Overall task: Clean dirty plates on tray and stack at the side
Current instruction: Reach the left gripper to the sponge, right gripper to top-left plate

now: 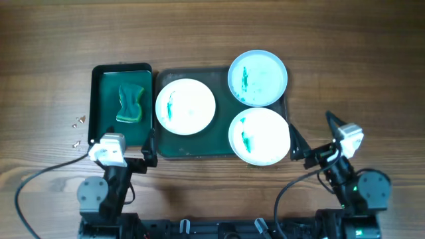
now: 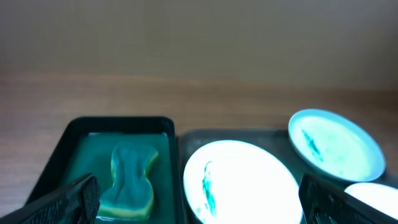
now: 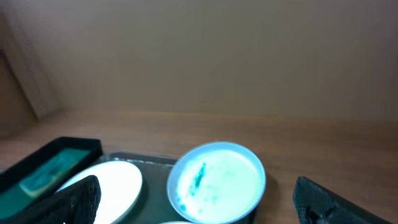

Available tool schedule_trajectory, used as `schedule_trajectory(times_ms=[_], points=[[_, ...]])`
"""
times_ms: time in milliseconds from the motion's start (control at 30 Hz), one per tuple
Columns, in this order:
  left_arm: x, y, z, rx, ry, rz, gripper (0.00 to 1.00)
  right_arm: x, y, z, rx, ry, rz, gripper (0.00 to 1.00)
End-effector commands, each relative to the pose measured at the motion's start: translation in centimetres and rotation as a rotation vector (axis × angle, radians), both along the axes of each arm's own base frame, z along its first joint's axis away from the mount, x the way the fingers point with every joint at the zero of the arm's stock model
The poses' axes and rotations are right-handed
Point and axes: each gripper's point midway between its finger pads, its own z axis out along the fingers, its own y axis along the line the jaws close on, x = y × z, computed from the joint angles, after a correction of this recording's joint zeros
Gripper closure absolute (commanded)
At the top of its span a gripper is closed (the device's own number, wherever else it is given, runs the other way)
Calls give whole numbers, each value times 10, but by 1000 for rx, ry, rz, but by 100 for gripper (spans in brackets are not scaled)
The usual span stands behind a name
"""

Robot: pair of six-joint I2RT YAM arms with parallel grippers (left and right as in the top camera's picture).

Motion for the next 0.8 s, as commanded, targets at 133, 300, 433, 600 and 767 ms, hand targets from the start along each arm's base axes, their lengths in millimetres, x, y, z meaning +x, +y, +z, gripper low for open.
schedule_trajectory(times_ms=[133,300,433,600,767], points=[[14,1,52,-3,178,12,0,39,21,29,21,288,131,0],[45,0,54,6,515,12,0,72,22,18,38,636,131,0],[68,-11,44,-22,794,-42,0,83,22,3,-29,833,167,0],[105,-21,32,-56,987,-81,0,101,22,-27,-30,985,171,0],[119,-26,9,-81,1041,-101,0,122,40,-44,128,1060,185,12]])
